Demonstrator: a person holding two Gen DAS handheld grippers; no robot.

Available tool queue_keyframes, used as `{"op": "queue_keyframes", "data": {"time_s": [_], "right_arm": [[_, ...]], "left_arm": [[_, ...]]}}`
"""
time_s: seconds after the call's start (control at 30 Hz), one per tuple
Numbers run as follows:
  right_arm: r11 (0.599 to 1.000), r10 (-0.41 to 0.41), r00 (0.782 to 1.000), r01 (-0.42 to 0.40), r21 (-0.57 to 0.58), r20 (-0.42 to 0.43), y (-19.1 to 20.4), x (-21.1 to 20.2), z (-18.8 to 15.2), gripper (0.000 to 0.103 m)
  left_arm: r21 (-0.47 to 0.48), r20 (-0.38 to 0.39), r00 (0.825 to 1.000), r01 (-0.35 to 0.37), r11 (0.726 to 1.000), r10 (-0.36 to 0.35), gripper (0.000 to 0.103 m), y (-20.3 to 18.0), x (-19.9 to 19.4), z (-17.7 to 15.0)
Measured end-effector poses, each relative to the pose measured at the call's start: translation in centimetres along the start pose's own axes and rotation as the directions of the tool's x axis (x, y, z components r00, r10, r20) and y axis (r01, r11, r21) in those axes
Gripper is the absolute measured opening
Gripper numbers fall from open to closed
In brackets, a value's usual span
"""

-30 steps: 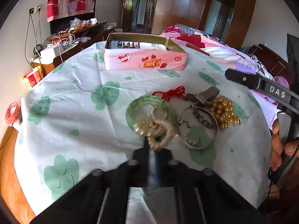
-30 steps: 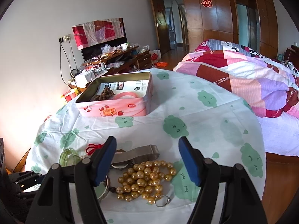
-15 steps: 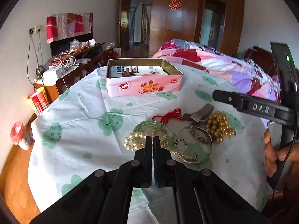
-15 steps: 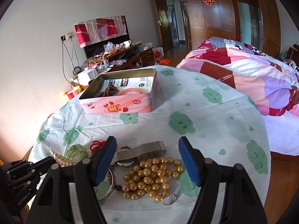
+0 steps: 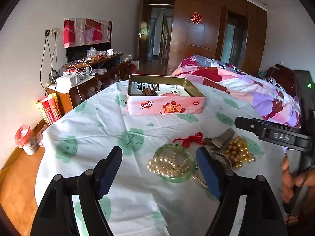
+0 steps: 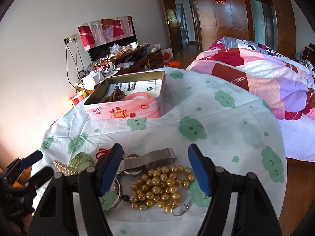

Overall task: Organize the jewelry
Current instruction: 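Lift the pearl necklace with the left tool while the right tool grasps the green jade bangle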

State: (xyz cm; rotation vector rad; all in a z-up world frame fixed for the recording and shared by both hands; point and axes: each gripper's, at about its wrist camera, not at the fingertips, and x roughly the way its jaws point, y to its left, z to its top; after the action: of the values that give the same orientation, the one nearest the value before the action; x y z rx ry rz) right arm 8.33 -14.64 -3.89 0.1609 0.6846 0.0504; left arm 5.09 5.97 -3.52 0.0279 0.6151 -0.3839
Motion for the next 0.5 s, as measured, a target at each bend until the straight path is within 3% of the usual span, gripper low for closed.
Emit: {"op": "queue_keyframes", "data": {"time_s": [0.1,0.13,0.17,0.23,0.4,0.5], "right_arm": [[1.0,0.005,1.0,-0.005,0.005,-0.008,0.0,0.1,-0.1,0.072],[1.0,0.003,1.0,-0.003,0.004,-0.007,0.0,0.1,-0.1,0.072],[1.0,0.004,1.0,-0.004,0.004,-0.006,0.0,0.1,-0.1,0.072],[1.0,0.002,1.0,-0.002,0.006,-0.002,-0.2,0.1,-0.1,0.072],[1.0,0.006,1.0,-0.006,0.02,-0.004,-0.4,0.3,-0.2,0.072],[1.0,0.01,1.0,-0.01,0.014,-0.009,-0.2,0.4,-0.3,0.072]], "left_arm": [[0.01,-0.018,1.0,-0.022,1.0,0.022,0.074,-0.2,1.6,-0.3],[0.021,-0.03,0.999,-0.034,0.999,0.035,0.056,-0.4,2.2,-0.5],[0.029,-0.052,0.998,-0.033,0.999,0.035,0.027,-0.4,2.6,-0.7],[0.019,-0.098,0.995,-0.014,1.0,0.016,0.011,-0.3,3.4,-0.9],[0.02,-0.089,0.996,-0.001,1.0,0.003,0.005,-0.5,3.0,-0.6],[-0.021,-0.022,0.999,0.041,0.999,-0.041,0.005,-0.2,1.4,0.7]]}}
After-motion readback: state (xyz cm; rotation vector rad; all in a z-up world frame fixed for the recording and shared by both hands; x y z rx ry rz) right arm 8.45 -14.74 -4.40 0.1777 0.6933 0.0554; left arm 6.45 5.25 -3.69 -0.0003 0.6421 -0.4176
